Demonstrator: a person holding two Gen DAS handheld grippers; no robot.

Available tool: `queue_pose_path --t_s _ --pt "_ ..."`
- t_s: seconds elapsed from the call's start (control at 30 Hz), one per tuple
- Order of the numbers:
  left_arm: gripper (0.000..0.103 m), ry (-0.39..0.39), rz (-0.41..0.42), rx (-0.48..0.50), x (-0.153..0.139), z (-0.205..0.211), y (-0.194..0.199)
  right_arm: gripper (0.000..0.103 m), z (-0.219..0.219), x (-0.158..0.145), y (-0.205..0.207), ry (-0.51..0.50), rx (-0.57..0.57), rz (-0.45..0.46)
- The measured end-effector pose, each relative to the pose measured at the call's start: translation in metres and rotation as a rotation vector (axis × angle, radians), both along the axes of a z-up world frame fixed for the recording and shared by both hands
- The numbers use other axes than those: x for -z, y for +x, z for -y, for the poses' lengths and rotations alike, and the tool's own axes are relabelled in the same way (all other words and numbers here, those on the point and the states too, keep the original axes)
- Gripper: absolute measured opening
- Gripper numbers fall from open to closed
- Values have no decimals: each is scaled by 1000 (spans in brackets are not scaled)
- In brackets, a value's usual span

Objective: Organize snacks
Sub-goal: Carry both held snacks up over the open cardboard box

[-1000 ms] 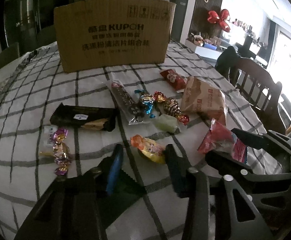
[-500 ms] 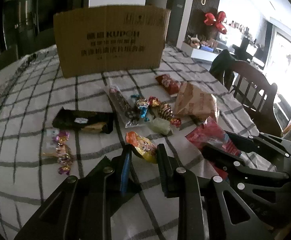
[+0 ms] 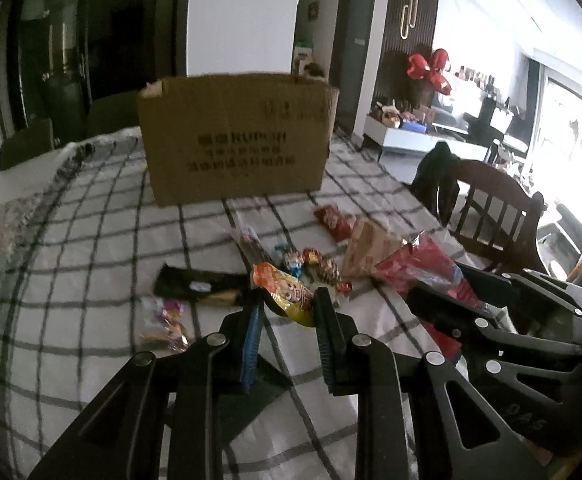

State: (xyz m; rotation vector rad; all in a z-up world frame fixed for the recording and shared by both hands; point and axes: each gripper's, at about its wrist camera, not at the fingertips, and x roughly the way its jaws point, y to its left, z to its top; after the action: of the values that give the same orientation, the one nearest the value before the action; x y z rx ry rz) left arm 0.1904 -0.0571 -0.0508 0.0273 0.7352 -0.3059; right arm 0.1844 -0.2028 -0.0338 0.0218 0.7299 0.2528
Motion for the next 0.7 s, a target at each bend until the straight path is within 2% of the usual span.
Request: queue_pose_path --t_s 0.37,0.7 --pt "26 6 77 -6 -40 -11 10 38 -8 -42 10 32 -5 88" --pt "26 -9 144 23 -81 -15 46 38 -14 -78 44 65 -29 162"
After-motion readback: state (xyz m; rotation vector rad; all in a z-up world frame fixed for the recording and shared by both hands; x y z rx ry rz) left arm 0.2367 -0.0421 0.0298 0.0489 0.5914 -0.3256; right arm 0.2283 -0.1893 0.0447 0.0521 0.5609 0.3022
